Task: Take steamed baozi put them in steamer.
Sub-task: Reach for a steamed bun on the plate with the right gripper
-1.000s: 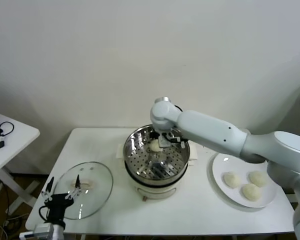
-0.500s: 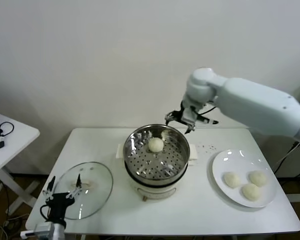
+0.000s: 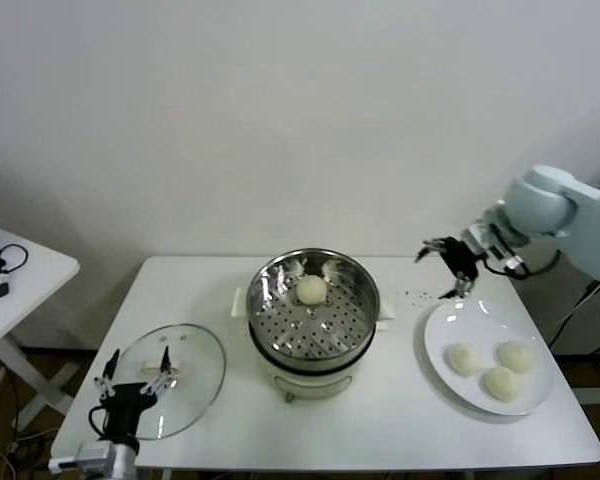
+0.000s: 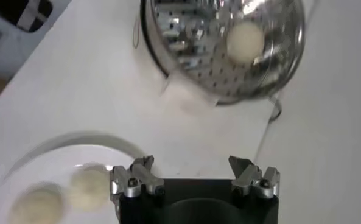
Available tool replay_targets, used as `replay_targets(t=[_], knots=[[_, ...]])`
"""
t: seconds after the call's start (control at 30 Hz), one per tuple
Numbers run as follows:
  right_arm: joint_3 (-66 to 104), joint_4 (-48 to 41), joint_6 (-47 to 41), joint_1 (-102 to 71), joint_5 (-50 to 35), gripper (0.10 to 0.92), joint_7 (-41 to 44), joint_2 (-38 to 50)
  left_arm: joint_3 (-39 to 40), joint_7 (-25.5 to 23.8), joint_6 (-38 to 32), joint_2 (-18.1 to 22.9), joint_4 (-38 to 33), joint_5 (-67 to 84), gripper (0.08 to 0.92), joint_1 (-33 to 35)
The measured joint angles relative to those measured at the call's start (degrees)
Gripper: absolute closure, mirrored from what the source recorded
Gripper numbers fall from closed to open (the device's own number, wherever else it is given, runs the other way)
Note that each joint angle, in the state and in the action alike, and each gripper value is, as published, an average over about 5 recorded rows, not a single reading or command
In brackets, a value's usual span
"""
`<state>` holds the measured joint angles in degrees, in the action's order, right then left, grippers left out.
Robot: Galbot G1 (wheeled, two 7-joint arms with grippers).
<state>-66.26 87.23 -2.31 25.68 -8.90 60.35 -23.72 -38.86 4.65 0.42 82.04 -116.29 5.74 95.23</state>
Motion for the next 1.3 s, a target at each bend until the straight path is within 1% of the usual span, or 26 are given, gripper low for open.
replay_targets(t=[0.17,0.33,0.57,0.93,1.3], knots=[[0.96,-0.82,-3.09,-4.74,0.08,0.203,-0.65,2.65,0.35,-0.01,-0.01,0.12,0.14,0.0,0.177,-0.14],[2.37,-3.05,-5.15,-9.67,1.11,0.203,-0.46,2.46,0.27,-0.01,0.05,0.15,-0.24,0.01,0.177,0.05],[4.18,-7.56,-7.17,-15.62,2.66,0.203,-0.31,-1.33,-0.49,-0.03,0.38,0.06,-1.21,0.07,0.177,0.38],[5.96,-14.61,-8.32,-20.46,4.59,0.203,-0.45,-7.86,-1.99,-0.1,0.01,0.01,-1.06,0.72,0.177,1.14],[7.16,-18.23,-8.79,-22.44,6.11,0.203,-0.4,-11.01,-2.24,-0.11,0.09,0.03,-1.06,0.81,0.177,1.06]])
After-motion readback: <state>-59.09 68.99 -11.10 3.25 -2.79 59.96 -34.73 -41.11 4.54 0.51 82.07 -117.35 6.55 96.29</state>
